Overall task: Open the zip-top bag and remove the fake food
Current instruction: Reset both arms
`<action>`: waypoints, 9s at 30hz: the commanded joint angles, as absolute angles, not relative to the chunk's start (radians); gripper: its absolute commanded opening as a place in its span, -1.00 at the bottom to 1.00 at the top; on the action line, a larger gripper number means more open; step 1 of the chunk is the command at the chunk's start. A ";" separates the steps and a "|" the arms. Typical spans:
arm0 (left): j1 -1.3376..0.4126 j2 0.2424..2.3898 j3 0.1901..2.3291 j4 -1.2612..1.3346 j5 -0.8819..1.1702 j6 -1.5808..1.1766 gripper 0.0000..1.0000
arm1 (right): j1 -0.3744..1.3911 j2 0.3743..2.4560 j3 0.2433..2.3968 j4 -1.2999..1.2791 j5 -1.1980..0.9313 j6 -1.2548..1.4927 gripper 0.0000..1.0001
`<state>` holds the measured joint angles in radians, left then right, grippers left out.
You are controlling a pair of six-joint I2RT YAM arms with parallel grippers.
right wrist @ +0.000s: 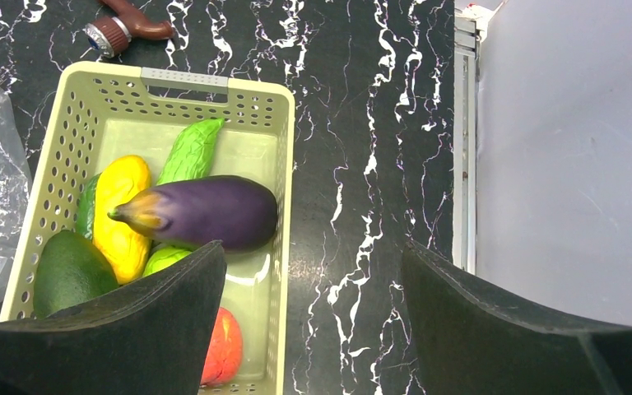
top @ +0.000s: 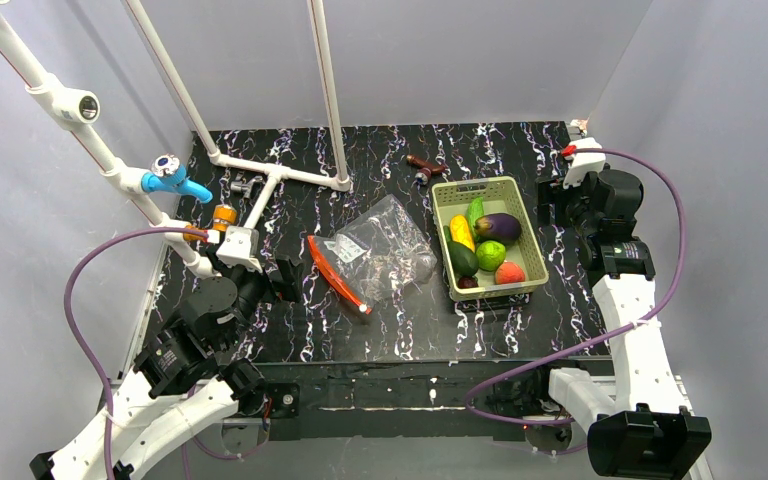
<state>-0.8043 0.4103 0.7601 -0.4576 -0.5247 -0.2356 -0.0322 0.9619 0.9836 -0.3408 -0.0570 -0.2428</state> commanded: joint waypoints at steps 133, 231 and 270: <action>-0.592 0.510 0.650 -0.088 -0.122 -0.226 0.99 | -0.029 0.918 0.966 -0.385 -0.255 -0.247 0.67; -0.592 0.478 0.629 -0.152 -0.173 -0.181 0.99 | -0.029 0.926 0.971 -0.324 -0.540 -0.247 0.67; -0.592 0.482 0.621 -0.156 -0.181 -0.172 0.99 | -0.029 0.926 0.966 -0.322 -0.534 -0.247 0.67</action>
<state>-0.5964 0.4816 0.6281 -0.1471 -0.1673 -0.1829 -0.0303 0.9314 0.9665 -0.3630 -0.5175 -0.2428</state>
